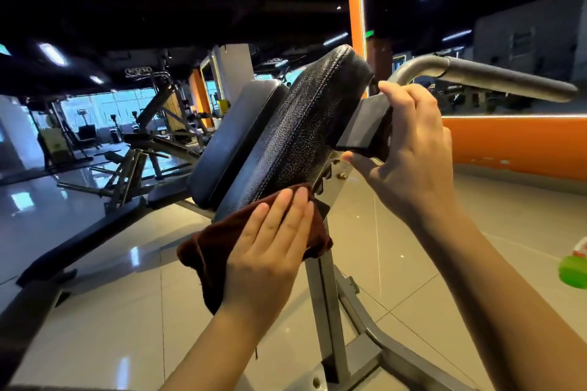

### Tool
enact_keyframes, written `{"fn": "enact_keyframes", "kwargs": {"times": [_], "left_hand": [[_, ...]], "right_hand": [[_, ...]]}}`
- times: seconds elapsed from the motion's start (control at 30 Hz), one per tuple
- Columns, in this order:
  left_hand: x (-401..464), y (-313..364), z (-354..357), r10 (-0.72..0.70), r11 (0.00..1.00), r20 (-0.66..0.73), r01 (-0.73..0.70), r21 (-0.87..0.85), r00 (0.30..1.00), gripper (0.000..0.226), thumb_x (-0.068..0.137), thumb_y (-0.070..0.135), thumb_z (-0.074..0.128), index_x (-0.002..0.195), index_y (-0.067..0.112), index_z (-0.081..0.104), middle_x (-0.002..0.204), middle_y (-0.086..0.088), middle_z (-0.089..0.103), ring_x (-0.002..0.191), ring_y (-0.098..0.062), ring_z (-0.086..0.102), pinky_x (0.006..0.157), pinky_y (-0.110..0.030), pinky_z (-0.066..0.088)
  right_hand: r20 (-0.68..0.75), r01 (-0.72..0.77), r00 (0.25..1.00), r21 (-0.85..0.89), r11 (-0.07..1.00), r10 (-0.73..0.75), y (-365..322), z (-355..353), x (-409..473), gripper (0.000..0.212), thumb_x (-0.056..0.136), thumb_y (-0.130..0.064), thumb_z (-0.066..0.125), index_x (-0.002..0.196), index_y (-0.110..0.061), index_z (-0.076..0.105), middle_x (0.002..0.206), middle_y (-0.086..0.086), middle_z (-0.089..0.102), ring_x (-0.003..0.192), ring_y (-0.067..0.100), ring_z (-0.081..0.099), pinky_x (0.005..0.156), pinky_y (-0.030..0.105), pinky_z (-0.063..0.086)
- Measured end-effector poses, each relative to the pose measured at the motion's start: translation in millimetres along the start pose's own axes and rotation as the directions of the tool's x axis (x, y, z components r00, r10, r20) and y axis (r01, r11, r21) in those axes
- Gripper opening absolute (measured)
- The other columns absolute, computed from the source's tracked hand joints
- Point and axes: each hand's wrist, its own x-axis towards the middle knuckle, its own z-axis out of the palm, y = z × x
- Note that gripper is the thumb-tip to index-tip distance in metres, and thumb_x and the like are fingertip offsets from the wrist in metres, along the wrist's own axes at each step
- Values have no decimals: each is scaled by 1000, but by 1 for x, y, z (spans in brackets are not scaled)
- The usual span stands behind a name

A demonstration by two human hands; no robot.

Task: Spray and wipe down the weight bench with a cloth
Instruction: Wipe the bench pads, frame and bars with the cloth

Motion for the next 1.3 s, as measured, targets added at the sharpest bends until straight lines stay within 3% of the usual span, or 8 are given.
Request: {"fn": "enact_keyframes", "kwargs": {"times": [0.17, 0.3, 0.43, 0.8, 1.07, 1.13, 1.23, 1.3], "left_hand": [[18, 7, 12, 185, 981, 79, -189, 47, 980, 41, 96, 8, 43, 136, 6, 53, 143, -12, 49, 135, -27, 44, 115, -42, 27], [-13, 7, 11, 149, 988, 44, -147, -36, 988, 36, 94, 8, 46, 126, 8, 62, 134, -9, 58, 128, -23, 49, 114, -40, 28], [-44, -1, -1, 159, 985, 85, -152, -76, 984, 42, 104, 6, 28, 126, 10, 62, 135, -7, 57, 131, -23, 48, 113, -37, 27], [14, 6, 17, 146, 987, -21, -147, -58, 989, 37, 94, 8, 44, 125, 10, 64, 135, -9, 57, 128, -24, 51, 112, -40, 29], [-30, -14, -2, 242, 965, 81, -231, -126, 967, 43, 104, 6, 23, 133, 12, 55, 137, -7, 51, 127, -21, 50, 115, -36, 22], [-21, -10, -4, 184, 965, 36, -173, -198, 982, 39, 99, 7, 38, 135, 13, 48, 139, -6, 49, 130, -21, 48, 116, -36, 25], [10, 11, -10, -122, 908, -80, 78, -413, 989, 45, 91, 6, 58, 135, 13, 51, 139, -6, 52, 133, -20, 46, 114, -40, 34], [49, 27, -18, -293, 829, -163, 165, -534, 942, 39, 95, 10, 56, 134, 10, 54, 138, -8, 54, 133, -21, 47, 112, -42, 37]], "right_hand": [[-18, 22, 1000, -3, 1000, -23, 4, 3, -1, 93, 71, -42, 81, 143, -17, 29, 144, 19, 38, 130, 34, 38, 93, 46, 42], [-23, 35, 999, -7, 999, -36, 6, 2, -2, 90, 72, -43, 79, 142, -17, 28, 143, 21, 39, 128, 36, 40, 92, 46, 42], [-26, 43, 999, 19, 999, -42, 9, 2, -2, 87, 73, -45, 76, 141, -17, 28, 143, 22, 39, 129, 36, 39, 93, 46, 41], [-15, 31, 999, 51, 998, -31, 10, 0, -3, 88, 73, -43, 78, 142, -17, 28, 143, 18, 38, 129, 32, 39, 96, 43, 40], [56, 50, 997, 71, 996, -54, 9, -8, -2, 91, 70, -35, 84, 141, -19, 29, 142, 18, 40, 127, 31, 40, 98, 42, 41], [127, 37, 990, 212, 977, -65, 14, -16, 0, 92, 71, -32, 84, 144, -22, 29, 145, 9, 36, 132, 21, 35, 106, 36, 39], [308, -173, 951, 570, 803, -14, 21, -39, -3, 91, 75, -38, 74, 144, -42, 16, 143, -26, 26, 137, 0, 26, 104, 6, 28], [348, -288, 936, 657, 697, 58, 22, -52, -7, 83, 78, -41, 67, 141, -50, 13, 147, -24, 26, 134, -10, 27, 96, -4, 27]]}}
